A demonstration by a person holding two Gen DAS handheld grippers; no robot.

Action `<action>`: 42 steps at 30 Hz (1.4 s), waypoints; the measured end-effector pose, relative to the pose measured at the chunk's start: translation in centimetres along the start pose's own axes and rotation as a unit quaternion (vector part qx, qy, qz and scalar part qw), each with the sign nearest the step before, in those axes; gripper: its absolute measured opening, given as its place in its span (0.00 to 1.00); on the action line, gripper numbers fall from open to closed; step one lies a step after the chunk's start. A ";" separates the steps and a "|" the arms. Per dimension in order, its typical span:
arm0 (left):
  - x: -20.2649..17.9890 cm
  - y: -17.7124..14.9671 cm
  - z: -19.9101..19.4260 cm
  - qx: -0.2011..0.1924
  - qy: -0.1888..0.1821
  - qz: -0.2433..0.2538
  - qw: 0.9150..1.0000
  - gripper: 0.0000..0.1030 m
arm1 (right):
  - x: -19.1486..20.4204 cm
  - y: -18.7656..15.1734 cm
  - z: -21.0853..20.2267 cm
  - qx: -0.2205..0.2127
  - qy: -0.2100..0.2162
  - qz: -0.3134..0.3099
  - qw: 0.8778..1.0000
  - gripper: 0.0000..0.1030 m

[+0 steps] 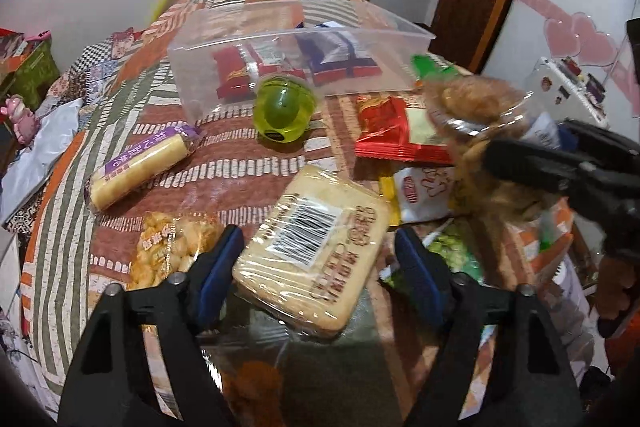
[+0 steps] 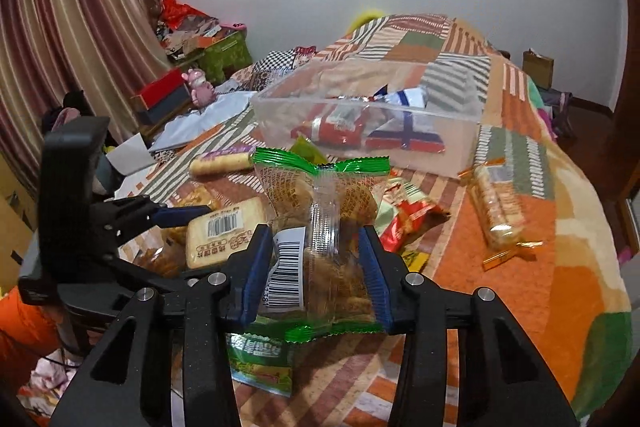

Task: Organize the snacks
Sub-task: 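Grasp the square biscuit pack with the left gripper while the right grasps the green-topped cookie bag, then lower both packs into the clear box and open both grippers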

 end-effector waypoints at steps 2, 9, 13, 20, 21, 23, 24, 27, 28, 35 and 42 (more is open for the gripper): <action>0.1 0.0 0.0 -0.002 -0.004 0.000 1.000 0.68 | -0.2 0.0 -0.1 -0.001 0.000 0.002 1.000 0.40; -0.3 -0.2 -0.5 -0.012 -0.008 0.013 1.000 0.61 | -0.6 0.4 0.0 -0.003 -0.001 0.007 1.000 0.40; -0.5 0.1 -0.6 -0.013 -0.017 0.009 1.000 0.58 | -0.7 0.6 -0.3 -0.007 -0.002 0.007 1.000 0.40; -1.0 0.9 -1.9 -0.033 -0.027 0.005 0.999 0.55 | -1.2 1.3 -0.8 -0.018 -0.008 0.007 1.000 0.40; -0.9 1.0 -2.3 -0.037 -0.030 0.002 0.999 0.54 | -1.4 1.4 -0.9 -0.019 -0.010 0.008 1.000 0.40; -1.0 1.4 -2.9 -0.045 -0.032 -0.002 0.998 0.53 | -1.6 1.6 -0.9 -0.021 -0.012 0.009 1.000 0.40; -1.0 1.6 -3.1 -0.049 -0.031 -0.001 0.998 0.53 | -1.7 1.7 -1.0 -0.022 -0.012 0.010 1.000 0.40; -1.0 2.3 -4.0 -0.065 -0.026 0.001 0.998 0.52 | -1.9 2.0 -1.1 -0.026 -0.012 0.013 0.999 0.40; -1.0 2.6 -4.2 -0.069 -0.027 0.000 0.997 0.52 | -1.9 2.2 -1.2 -0.028 -0.013 0.012 0.999 0.40; -0.7 4.6 -6.1 -0.106 -0.032 -0.006 0.994 0.52 | -2.1 3.4 -1.5 -0.044 -0.013 0.015 0.999 0.40; 0.3 6.9 -7.1 -0.130 -0.031 -0.023 0.991 0.52 | -2.5 4.8 -1.4 -0.058 -0.015 0.014 0.998 0.40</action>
Point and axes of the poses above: each gripper's, at about its wrist camera, not at the fingertips, and z roughly the way its jaws point, x to its left, y to its top, the point moved 7 cm from there along z, roughly the way its jaws point, and after that the axes turned 1 degree about -z, right-handed, at the moved point
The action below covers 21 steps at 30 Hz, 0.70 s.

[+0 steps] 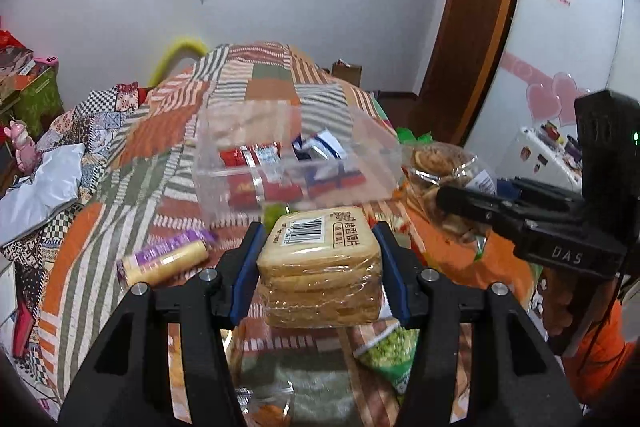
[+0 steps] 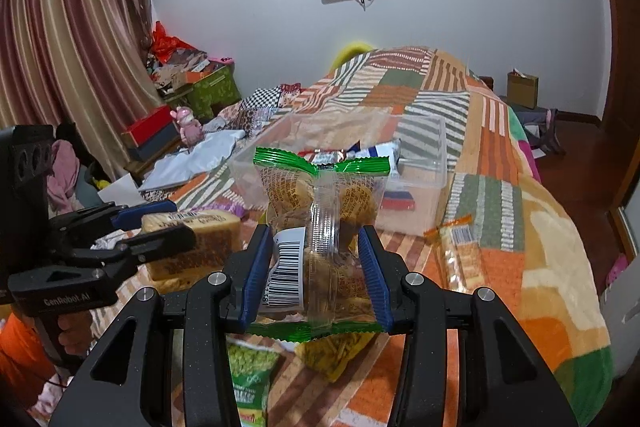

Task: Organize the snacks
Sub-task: 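Lower both packs into the clear box and open both grippers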

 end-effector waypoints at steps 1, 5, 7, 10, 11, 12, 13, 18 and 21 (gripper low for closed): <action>0.1 0.4 0.0 -0.004 0.001 -0.002 1.000 0.52 | 0.0 0.2 0.0 -0.002 -0.001 -0.001 1.000 0.40; 0.7 2.1 0.1 -0.018 0.004 -0.005 1.000 0.52 | -0.4 1.3 0.4 -0.009 -0.004 -0.002 1.000 0.40; 0.9 2.9 0.2 -0.027 0.005 -0.004 1.000 0.52 | -0.6 1.9 0.8 -0.013 -0.007 -0.002 1.000 0.40; 1.2 4.0 0.7 -0.036 0.004 -0.003 0.999 0.52 | -0.9 2.6 1.2 -0.016 -0.009 0.000 1.000 0.40; 1.2 4.4 1.0 -0.038 0.002 -0.004 0.999 0.52 | -1.0 2.9 1.4 -0.017 -0.010 0.001 1.000 0.40; 1.3 4.7 1.3 -0.039 0.002 -0.005 0.999 0.52 | -1.1 3.1 1.5 -0.018 -0.011 0.001 1.000 0.40; 1.4 5.0 1.6 -0.040 0.001 -0.005 0.999 0.52 | -1.2 3.3 1.8 -0.018 -0.013 0.000 1.000 0.40; 2.2 6.3 3.3 -0.046 0.003 -0.006 0.999 0.52 | -1.8 4.5 3.5 -0.016 -0.019 -0.002 1.000 0.40; 3.1 6.8 4.5 -0.045 0.006 -0.010 0.999 0.52 | -2.0 4.8 4.4 -0.012 -0.021 -0.003 1.000 0.40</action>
Point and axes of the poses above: each gripper's, at about its wrist camera, not at the fingertips, and z roughly the way its jaws point, x to its left, y to its top, the point moved 7 cm from there along z, roughly the way its jaws point, and after that the axes turned 1 degree about -z, right-handed, at the moved point
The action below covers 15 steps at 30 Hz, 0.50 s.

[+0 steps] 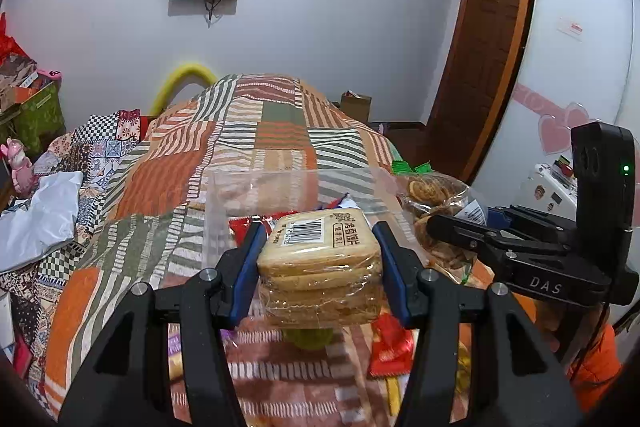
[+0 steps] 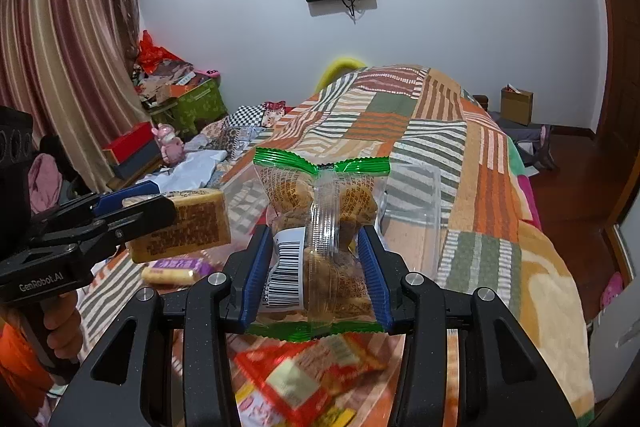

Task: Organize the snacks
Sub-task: 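Lower both packs into the clear box and open both grippers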

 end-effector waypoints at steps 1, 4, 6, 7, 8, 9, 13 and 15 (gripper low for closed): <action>0.3 0.1 0.5 0.002 0.002 -0.002 1.000 0.52 | 0.0 0.1 0.3 0.002 0.000 0.000 1.000 0.40; 1.4 0.2 2.0 0.010 0.008 -0.007 1.000 0.52 | -0.1 0.4 1.5 0.006 -0.001 0.000 1.000 0.40; 2.0 0.2 2.8 0.014 0.013 -0.009 1.000 0.52 | -0.2 0.6 2.4 0.011 -0.001 0.001 1.000 0.40; 2.4 0.2 3.3 0.018 0.016 -0.009 1.000 0.52 | -0.2 0.7 2.7 0.013 -0.001 0.002 1.000 0.40; 2.7 0.2 3.8 0.021 0.019 -0.011 1.000 0.52 | -0.2 0.8 3.2 0.016 0.000 0.003 1.000 0.40; 2.9 0.2 4.1 0.024 0.019 -0.012 0.999 0.52 | -0.2 0.9 3.5 0.018 0.000 0.004 1.000 0.40; 3.4 0.0 5.4 0.036 0.020 -0.012 0.999 0.52 | -0.3 0.9 4.8 0.030 -0.001 0.004 1.000 0.40; 3.4 0.0 6.0 0.039 0.022 -0.009 0.999 0.52 | -0.3 0.9 5.4 0.036 -0.003 0.002 0.999 0.40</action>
Point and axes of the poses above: each gripper's, at about its wrist camera, not at the fingertips, and z roughly the way its jaws point, x to its left, y to its top, the point moved 7 cm from there along z, roughly the way its jaws point, and after that the axes turned 1 degree about -z, right-handed, at the moved point
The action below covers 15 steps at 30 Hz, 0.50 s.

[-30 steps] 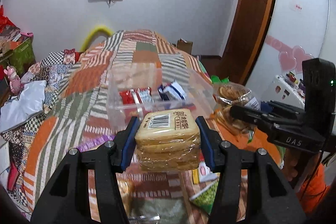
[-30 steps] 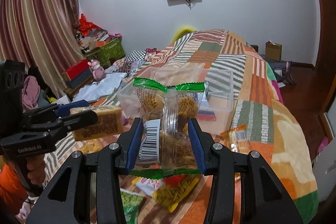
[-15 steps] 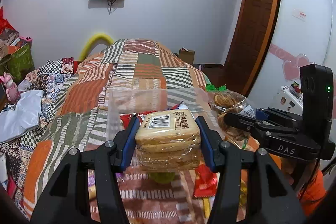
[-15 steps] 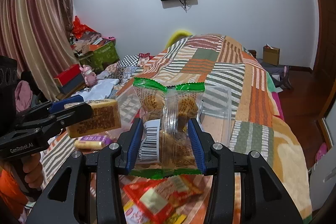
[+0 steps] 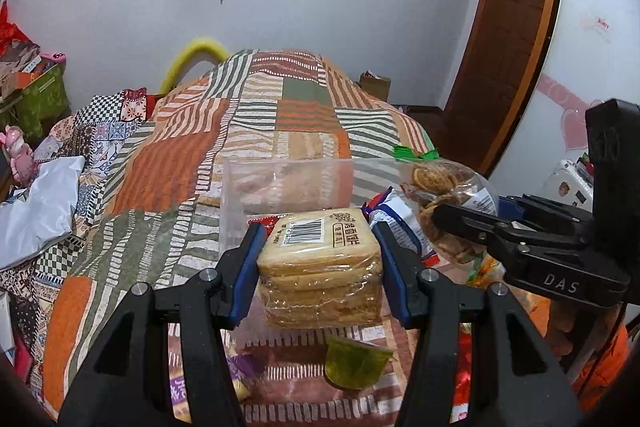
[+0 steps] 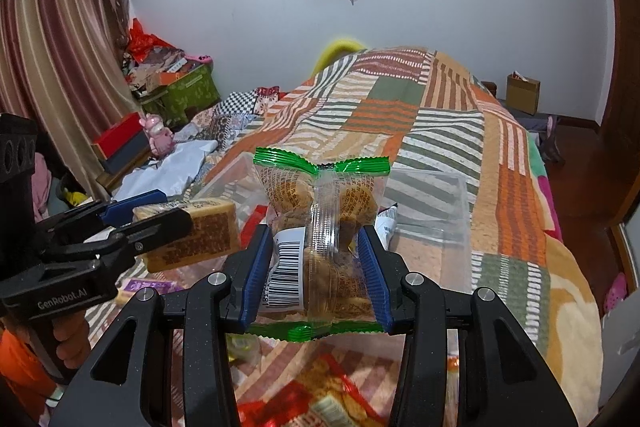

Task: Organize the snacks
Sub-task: 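Lower both packs into the clear box and open both grippers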

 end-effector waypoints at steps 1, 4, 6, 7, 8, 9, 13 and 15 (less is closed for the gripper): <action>-0.1 0.0 0.2 0.001 0.000 0.002 1.000 0.52 | 0.0 0.1 0.4 0.004 -0.001 -0.001 1.000 0.40; -0.2 0.1 1.0 0.006 0.001 0.006 1.000 0.52 | 0.0 0.3 1.3 0.010 -0.006 -0.001 1.000 0.40; -0.1 0.1 1.5 0.009 0.009 0.007 1.000 0.52 | -0.3 0.4 1.8 0.012 -0.009 0.001 1.000 0.40; 0.0 0.2 1.7 0.009 0.013 0.006 1.000 0.52 | -0.3 0.4 2.0 0.013 -0.011 0.002 1.000 0.40; 0.1 0.4 2.0 0.010 0.018 0.006 1.000 0.52 | -0.4 0.4 2.3 0.016 -0.015 0.001 1.000 0.40; 0.2 0.4 2.3 0.013 0.021 0.005 1.000 0.52 | -0.5 0.3 2.5 0.018 -0.016 0.001 1.000 0.40; 0.5 0.2 3.5 0.030 0.026 0.003 0.999 0.52 | -0.5 0.0 3.4 0.035 -0.010 0.007 0.999 0.40; 0.5 -0.1 4.0 0.041 0.030 0.006 0.999 0.52 | -0.6 0.1 3.6 0.038 -0.007 0.010 0.999 0.40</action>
Point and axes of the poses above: each gripper's, at about its wrist camera, not at the fingertips, and z roughly the way its jaws point, x to its left, y to its top, the point moved 7 cm from there along z, roughly the way its jaws point, and after that the axes turned 1 degree about -z, right-handed, at the moved point
